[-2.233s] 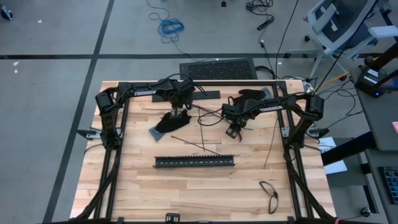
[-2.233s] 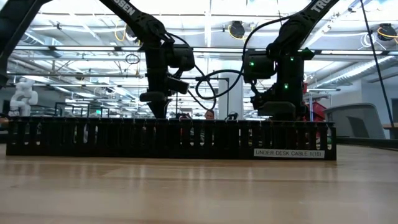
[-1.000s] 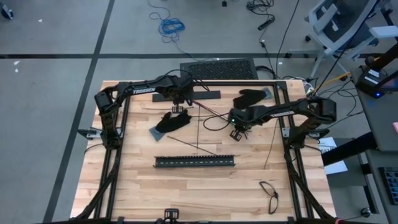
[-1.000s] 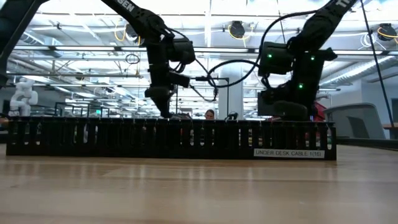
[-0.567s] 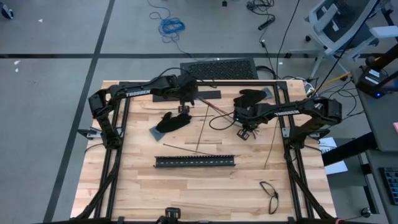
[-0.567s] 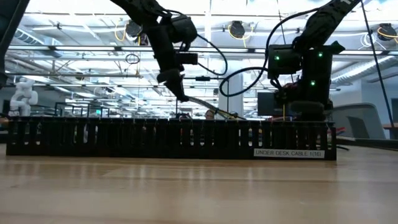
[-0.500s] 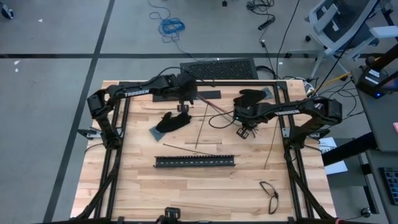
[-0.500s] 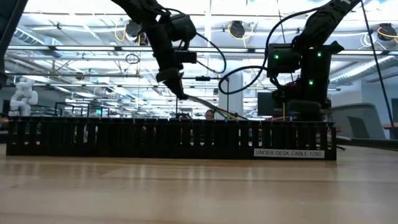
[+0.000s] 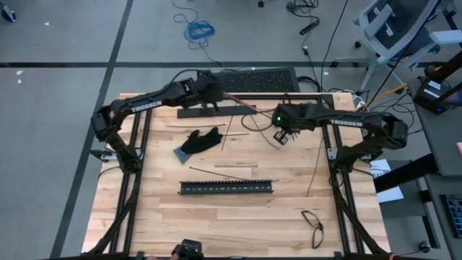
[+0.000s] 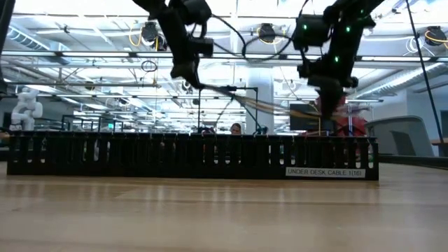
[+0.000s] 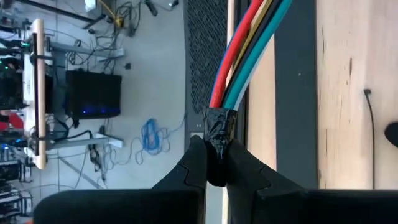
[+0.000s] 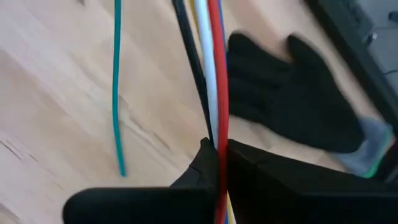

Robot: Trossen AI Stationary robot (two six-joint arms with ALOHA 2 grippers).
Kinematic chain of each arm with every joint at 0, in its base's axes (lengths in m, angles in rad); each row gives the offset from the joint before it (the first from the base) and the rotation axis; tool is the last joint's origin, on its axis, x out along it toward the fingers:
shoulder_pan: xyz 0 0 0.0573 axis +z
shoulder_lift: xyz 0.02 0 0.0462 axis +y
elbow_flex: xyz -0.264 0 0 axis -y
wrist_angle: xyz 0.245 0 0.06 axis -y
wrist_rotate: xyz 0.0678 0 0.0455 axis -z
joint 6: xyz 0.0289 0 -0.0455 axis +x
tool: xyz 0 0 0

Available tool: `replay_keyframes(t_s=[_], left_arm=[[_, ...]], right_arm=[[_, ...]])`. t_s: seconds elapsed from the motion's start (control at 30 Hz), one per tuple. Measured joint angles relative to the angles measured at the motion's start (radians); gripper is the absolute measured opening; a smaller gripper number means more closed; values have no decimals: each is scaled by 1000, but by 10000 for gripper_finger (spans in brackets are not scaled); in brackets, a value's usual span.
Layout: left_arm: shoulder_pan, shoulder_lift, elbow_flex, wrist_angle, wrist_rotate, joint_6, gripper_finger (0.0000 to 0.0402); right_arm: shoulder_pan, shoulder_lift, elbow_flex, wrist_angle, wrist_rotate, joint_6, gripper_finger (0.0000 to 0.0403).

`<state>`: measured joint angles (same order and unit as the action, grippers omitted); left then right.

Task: Ziptie cables
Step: Put the zip tied cabled wires into the cable duct

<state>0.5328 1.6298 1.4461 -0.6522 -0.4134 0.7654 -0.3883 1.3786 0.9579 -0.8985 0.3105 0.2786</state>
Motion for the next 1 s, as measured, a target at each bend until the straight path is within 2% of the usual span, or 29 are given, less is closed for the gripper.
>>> replay_keyframes(t_s=[0.17,0.37,0.47,0.7,0.9,1.0], left_arm=[[-4,-47,98,-89,-5,-23,33],[-23,-105,260,-306,52,-195,33],[-53,-146,308,-350,75,-255,33],[-194,-202,403,-364,45,-323,28],[-350,-182,524,-373,-79,-445,27],[-422,-150,587,-370,-104,-563,27]], right_arm=[[-29,-56,83,-62,21,-21,1],[-28,-115,204,-152,21,28,1],[-27,-148,253,-176,24,61,1],[-22,-224,278,-187,43,99,1],[84,-276,278,-180,68,103,1],[156,-285,277,-214,83,115,1]])
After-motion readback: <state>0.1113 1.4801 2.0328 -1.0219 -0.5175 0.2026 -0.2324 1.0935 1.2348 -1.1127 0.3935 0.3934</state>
